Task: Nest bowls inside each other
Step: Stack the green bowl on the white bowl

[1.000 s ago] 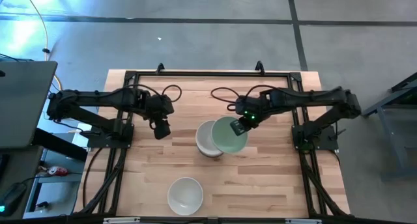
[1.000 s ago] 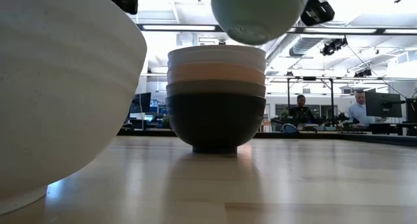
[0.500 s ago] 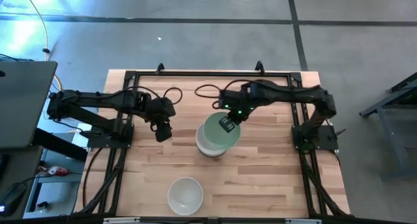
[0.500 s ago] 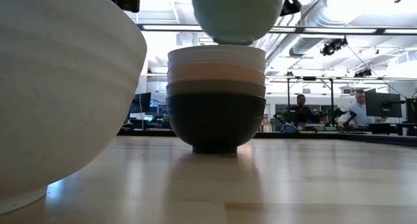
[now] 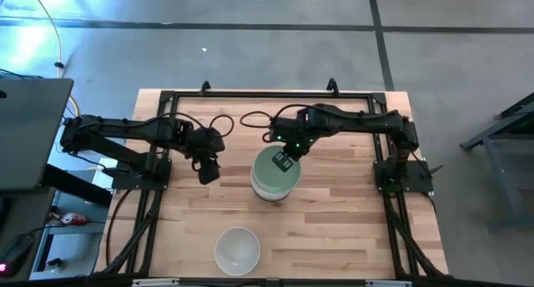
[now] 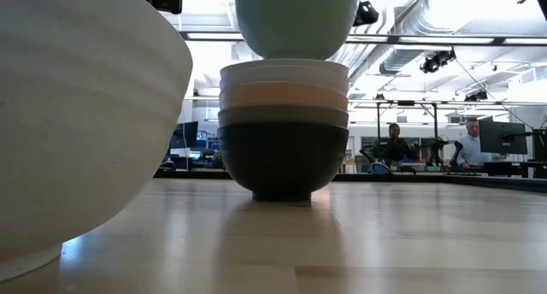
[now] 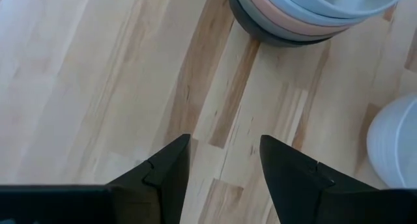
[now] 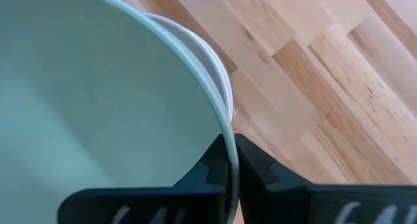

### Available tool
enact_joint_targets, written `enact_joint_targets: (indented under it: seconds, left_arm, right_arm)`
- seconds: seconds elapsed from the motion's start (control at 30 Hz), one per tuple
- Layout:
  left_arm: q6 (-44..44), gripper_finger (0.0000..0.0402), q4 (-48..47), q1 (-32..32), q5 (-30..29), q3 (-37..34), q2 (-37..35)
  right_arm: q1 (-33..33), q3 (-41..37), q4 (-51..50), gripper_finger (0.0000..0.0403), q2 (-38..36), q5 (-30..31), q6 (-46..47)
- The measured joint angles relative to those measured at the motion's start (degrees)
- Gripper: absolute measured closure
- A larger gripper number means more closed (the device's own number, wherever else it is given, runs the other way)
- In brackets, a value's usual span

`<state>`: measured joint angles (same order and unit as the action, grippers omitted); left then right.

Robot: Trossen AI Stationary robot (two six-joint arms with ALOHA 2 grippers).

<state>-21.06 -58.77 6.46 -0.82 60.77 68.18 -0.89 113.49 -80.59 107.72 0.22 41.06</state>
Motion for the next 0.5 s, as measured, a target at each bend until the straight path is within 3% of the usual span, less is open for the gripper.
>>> enact_joint_targets:
  seconds: [0.5]
  left_arm:
    - [0.0, 0.0229, 2.1, 0.0, 0.2, 0.0, 0.0]
  right_arm:
    - [-0.6, -0.1, 0.6, 0.0403, 3.7, 0.0, -3.0]
